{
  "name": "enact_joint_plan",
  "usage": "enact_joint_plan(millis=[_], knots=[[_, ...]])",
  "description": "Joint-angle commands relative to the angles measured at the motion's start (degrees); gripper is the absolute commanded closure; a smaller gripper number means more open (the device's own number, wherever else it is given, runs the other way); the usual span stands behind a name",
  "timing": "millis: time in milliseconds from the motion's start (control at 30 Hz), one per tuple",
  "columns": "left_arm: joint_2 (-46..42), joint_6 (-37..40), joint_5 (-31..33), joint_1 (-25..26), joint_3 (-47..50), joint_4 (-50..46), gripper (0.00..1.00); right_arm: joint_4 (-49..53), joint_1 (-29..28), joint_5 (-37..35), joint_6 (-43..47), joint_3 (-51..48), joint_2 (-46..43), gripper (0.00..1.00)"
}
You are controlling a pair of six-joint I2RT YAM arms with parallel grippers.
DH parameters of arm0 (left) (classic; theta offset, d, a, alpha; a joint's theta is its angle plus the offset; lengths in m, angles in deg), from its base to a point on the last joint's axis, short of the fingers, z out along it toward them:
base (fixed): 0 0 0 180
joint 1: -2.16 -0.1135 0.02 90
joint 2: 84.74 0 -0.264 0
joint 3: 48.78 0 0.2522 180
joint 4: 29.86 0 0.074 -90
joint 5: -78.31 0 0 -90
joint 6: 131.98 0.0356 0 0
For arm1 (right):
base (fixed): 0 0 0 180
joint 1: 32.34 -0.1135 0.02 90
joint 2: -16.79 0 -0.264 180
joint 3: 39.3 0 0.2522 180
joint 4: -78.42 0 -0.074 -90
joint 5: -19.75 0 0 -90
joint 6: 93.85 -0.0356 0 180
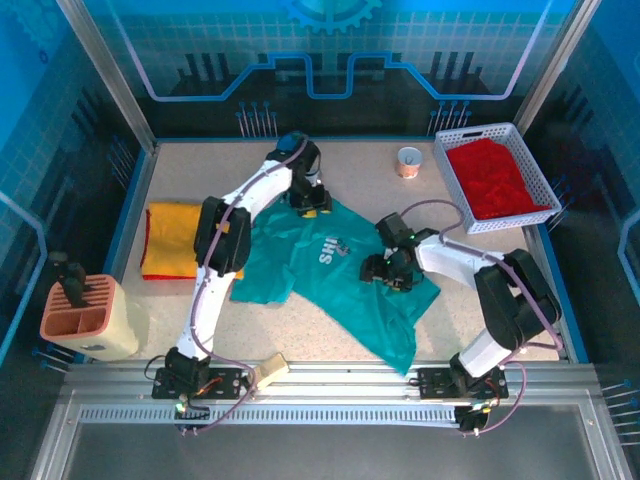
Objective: Fold and stack the t-shirts
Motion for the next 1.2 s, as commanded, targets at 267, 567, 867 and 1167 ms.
enact_joint_plan(millis=[267, 567, 867, 1167], knots=[[-7.42, 0.66, 3.2, -2.69, 14.99, 3.64, 0.58, 3.94, 15.87, -2.73, 11.5, 14.06, 12.48, 0.24], [-17.72, -6.92, -0.23, -3.58, 36.07, 14.38, 0.58, 5.31, 20.47, -3.55, 17.07, 24.98, 18.36, 0.23], [-24.52, -3.73, -0.59, -4.37, 33.97, 10.24, 0.48, 4.0, 20.17, -1.06, 17.84, 20.74, 7.79, 0.13], [-42.06, -0.81, -1.11, -3.53, 44.32, 5.05, 0.42, 7.38, 23.56, -0.99, 13.53, 5.42, -11.4, 0.0]])
